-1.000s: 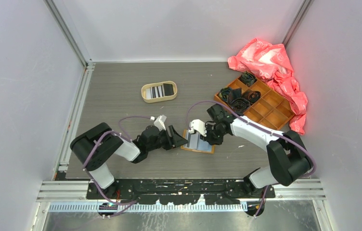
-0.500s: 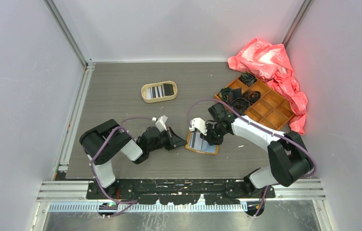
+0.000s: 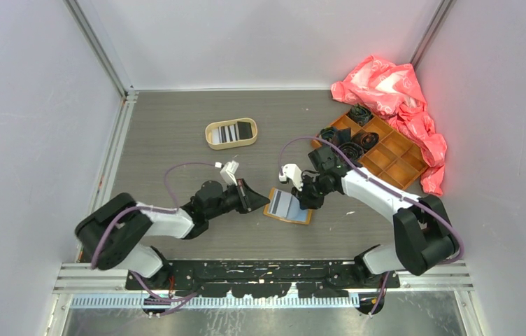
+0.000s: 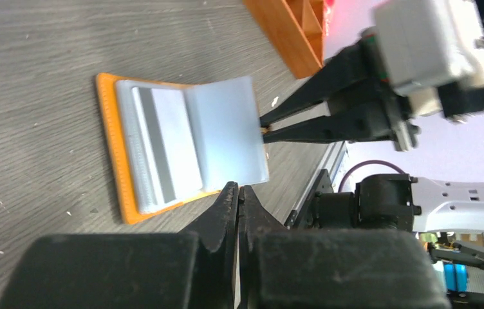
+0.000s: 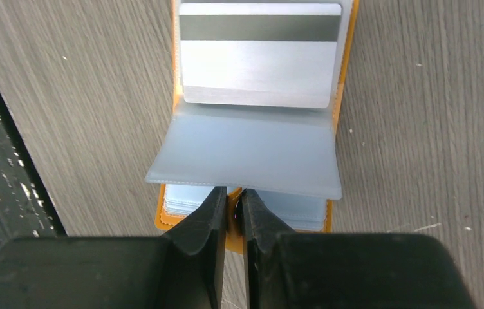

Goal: Put the credit cards into the card holder
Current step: Close the card holder at the center of the board.

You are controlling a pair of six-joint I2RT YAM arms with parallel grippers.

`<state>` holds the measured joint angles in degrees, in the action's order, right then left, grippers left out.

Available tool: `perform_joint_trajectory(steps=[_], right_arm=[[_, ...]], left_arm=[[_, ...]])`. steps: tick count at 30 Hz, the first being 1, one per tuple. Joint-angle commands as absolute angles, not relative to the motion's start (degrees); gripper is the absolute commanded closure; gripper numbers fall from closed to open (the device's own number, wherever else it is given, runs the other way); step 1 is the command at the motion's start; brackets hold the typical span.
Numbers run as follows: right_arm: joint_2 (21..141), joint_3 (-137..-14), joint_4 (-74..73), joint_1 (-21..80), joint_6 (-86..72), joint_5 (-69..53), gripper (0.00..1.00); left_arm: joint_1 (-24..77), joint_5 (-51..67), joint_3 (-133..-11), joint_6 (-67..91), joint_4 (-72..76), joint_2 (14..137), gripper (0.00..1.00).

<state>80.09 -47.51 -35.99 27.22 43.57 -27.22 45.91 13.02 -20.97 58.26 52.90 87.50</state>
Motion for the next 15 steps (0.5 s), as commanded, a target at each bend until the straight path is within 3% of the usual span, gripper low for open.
perform_joint_trajectory(steps=[1, 6, 8, 10, 12, 15], right_arm=[[80.7, -50.6, -33.8, 27.1, 39.7, -32.9, 0.98], [79.8, -51.0, -33.7, 25.8, 39.2, -31.9, 0.97], [77.9, -51.0, -33.8, 24.3, 38.7, -33.5, 0.96], [76.6, -50.3, -33.9, 23.3, 39.0, -34.8, 0.95], [76.1, -49.8, -34.1, 23.0, 40.3, -34.4, 0.94], [76.6, -49.7, -34.1, 23.0, 42.1, -31.0, 0.94]], left_arm=[[47.1, 10.3, -23.2, 51.0, 39.6, 78.2, 1.00], [47.1, 7.6, -25.7, 46.9, 27.6, 73.8, 0.97], [47.1, 7.3, -26.3, 45.8, 24.9, 73.4, 0.76], [47.1, 7.6, -27.0, 44.7, 23.2, 73.9, 0.63], [47.0, 7.6, -28.4, 43.7, 20.9, 74.9, 0.54], [47.0, 6.6, -30.4, 42.3, 17.7, 76.8, 0.50]])
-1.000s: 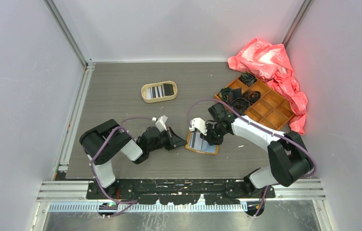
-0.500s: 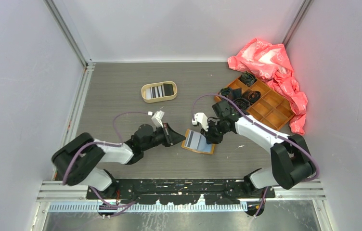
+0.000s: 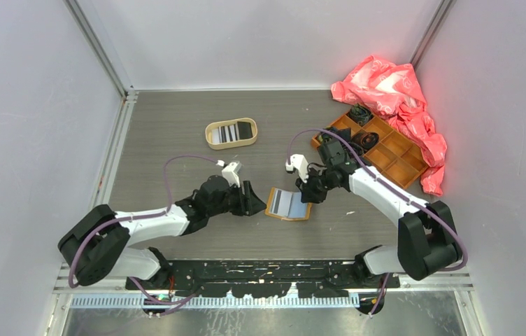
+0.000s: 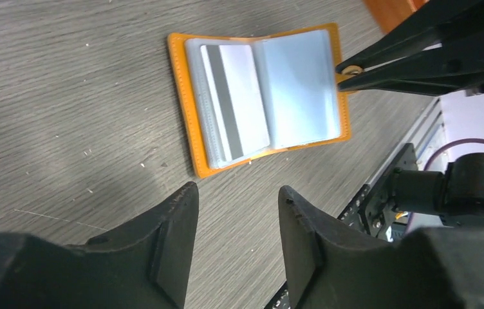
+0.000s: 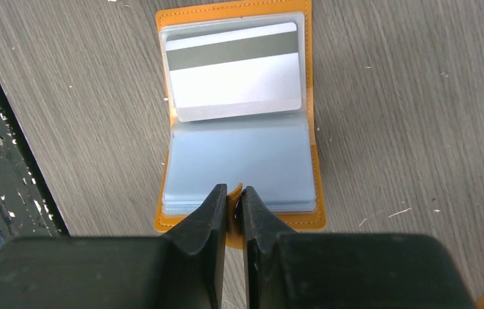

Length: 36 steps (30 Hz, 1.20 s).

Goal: Put the credit cards into the card holder
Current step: Close the card holder at the center of the board.

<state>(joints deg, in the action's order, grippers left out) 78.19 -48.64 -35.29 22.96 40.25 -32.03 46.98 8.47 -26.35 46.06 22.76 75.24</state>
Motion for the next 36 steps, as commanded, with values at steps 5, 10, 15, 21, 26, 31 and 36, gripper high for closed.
perform_joint_trajectory(steps=[5, 10, 15, 21, 26, 31, 36], right_arm=[[77.3, -49.3, -32.9, 22.2, 41.6, -27.4, 0.88], [76.9, -49.1, -30.2, 21.6, 39.6, -17.4, 0.75], [76.3, -49.0, -28.3, 18.8, 36.9, -9.9, 0.47], [81.4, -54.0, -33.3, 13.2, 27.6, -19.9, 0.43], [89.0, -59.4, -39.9, 8.7, 18.9, -30.8, 0.42], [95.1, -61.8, -41.6, 8.0, 13.4, -31.8, 0.42], [99.7, -63.3, -43.5, 8.0, 12.0, -32.6, 0.48]], left_arm=[[47.0, 5.8, -30.8, 43.0, 19.2, 80.1, 0.48], [47.0, 6.7, -32.2, 44.4, 20.3, 83.8, 0.47], [47.2, 6.5, -32.5, 45.9, 21.9, 85.9, 0.47], [47.2, 6.7, -32.8, 46.8, 23.1, 86.7, 0.46], [47.2, 6.5, -32.5, 47.6, 23.7, 87.9, 0.46], [47.3, 6.8, -32.3, 48.3, 24.9, 89.2, 0.46], [47.3, 7.8, -32.7, 48.8, 25.8, 90.8, 0.46]])
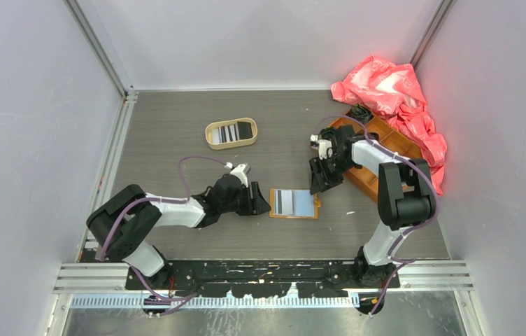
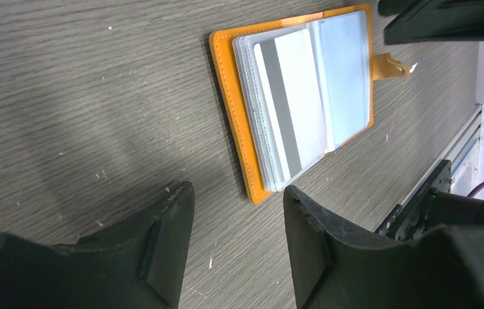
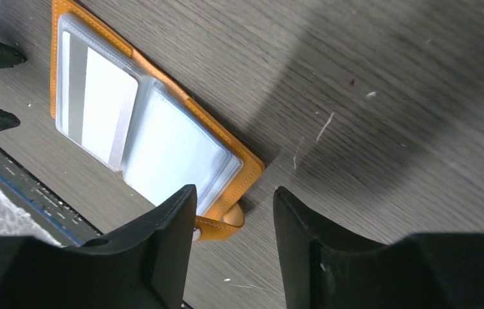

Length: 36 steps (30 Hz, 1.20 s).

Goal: Put the credit cards into the card holder
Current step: Close the card holder at the center of the board.

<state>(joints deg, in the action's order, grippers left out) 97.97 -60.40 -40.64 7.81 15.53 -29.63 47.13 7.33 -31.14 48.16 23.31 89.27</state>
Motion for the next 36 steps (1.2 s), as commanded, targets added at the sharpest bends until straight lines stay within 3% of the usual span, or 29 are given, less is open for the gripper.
perform_joint_trajectory(steps=[1, 12, 21, 29, 36], right_arm=[[100.3, -63.5, -44.0, 8.0, 11.9, -32.8, 0.50], [106.0, -65.2, -47.0, 9.3, 11.4, -37.9, 0.58], [107.5, -65.7, -45.7, 9.6, 9.1, -38.6, 0.74], [108.0, -66.1, -45.5, 10.5, 8.6, -37.0, 0.77], [108.0, -66.2, -45.6, 10.7, 8.7, -37.0, 0.78]], left_arm=[[47.3, 8.0, -32.8, 48.9, 26.0, 91.1, 0.46], [47.3, 9.2, -33.3, 49.6, 26.9, 92.6, 0.45], [47.3, 10.7, -33.4, 50.8, 29.2, 94.4, 0.43], [47.3, 15.6, -30.8, 55.8, 44.9, 93.2, 0.46], [48.0, 16.9, -30.7, 56.0, 47.2, 89.1, 0.48]])
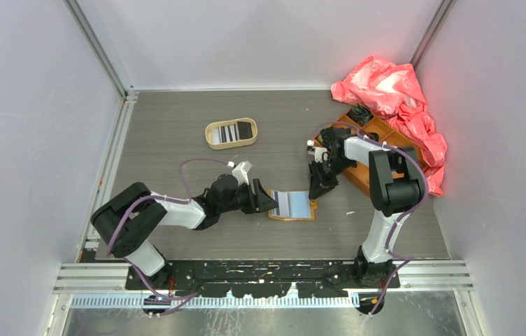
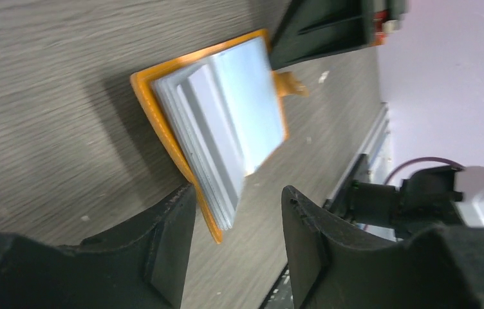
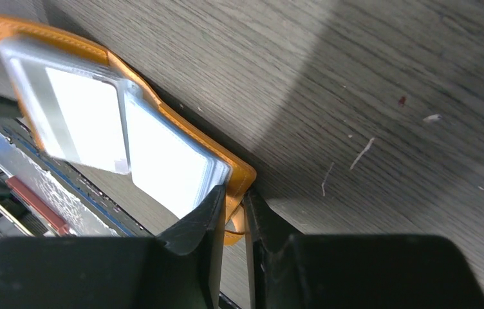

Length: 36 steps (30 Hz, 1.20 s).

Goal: Put the credit cards into the card holder
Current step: Close the card holder at the center of the board.

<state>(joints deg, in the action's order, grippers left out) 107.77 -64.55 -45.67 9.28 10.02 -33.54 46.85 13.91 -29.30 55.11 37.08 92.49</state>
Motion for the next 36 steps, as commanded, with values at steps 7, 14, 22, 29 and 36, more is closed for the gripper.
perform_joint_trajectory(steps=[7, 14, 22, 29, 36], right_arm=[[108.1, -66.4, -45.9, 10.9, 9.0, -37.6, 0.78], [107.5, -66.6, -46.1, 11.0, 9.2, -37.9, 0.77], [104.3, -67.6, -47.0, 10.3, 10.5, -38.0, 0.61], [95.3, -65.7, -44.7, 8.4, 13.2, -32.8, 0.52], [80.6, -56.6, -42.6, 8.3, 35.5, -38.5, 0.48]], left_arm=[[49.2, 18.8, -35.0, 57.3, 51.3, 96.2, 0.48], [50.2, 20.2, -40.5, 57.8, 50.7, 102.1, 0.48], [50.5, 18.7, -43.9, 56.0, 44.6, 105.7, 0.53], [50.5, 16.4, -45.9, 53.4, 37.7, 107.8, 0.68], [50.4, 15.5, -44.9, 53.0, 37.9, 108.4, 0.76]])
